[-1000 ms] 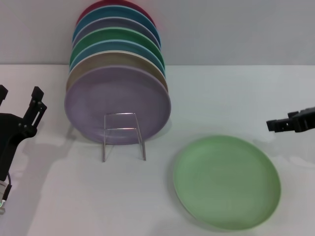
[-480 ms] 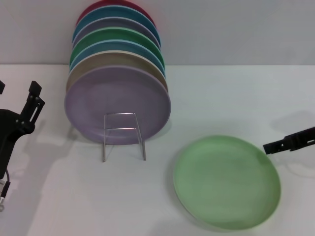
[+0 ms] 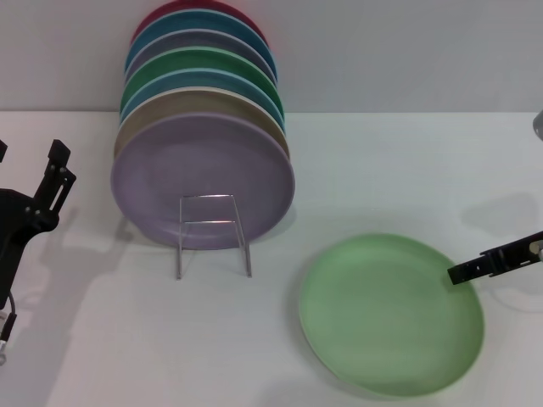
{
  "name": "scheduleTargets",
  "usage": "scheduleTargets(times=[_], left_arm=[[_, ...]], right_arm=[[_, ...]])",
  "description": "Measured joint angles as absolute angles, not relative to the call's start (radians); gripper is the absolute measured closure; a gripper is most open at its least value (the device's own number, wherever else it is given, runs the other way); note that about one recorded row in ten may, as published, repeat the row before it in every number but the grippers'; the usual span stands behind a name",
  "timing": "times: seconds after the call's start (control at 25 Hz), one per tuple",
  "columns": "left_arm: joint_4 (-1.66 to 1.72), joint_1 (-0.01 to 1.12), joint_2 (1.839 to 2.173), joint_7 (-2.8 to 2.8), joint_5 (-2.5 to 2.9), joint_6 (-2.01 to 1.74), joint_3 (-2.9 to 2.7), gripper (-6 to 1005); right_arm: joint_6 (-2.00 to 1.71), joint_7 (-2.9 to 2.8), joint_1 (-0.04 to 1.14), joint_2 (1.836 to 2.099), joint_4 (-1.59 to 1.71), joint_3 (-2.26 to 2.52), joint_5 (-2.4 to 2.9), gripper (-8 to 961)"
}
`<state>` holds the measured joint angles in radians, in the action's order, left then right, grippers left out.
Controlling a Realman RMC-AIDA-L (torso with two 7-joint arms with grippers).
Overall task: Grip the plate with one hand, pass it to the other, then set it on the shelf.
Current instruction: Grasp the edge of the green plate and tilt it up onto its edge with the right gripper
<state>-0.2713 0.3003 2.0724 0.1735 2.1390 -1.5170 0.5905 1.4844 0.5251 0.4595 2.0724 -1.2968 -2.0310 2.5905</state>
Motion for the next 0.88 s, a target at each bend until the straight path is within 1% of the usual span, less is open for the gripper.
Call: scheduleTargets(times=[0.28,0.84,0.88], left_arm=[[-0.271,0.303,2.071,0.172,2.14,-1.522,0.591,205],[-0.263,0.305,2.071,0.173,2.134,-1.525,0.591,208],[-0.263,0.305,2.071,0.174,2.134,-1.527,0.591,208]], right_arm=[[1.459,0.53,0.475,2.072,-1.253,-2.029,2.598,294],[1.443,0.524,0.501,2.072,-1.211,-2.015,2.613,343],[1.443,0.524,0.501,2.072,-1.21,-2.015,2.614,388]])
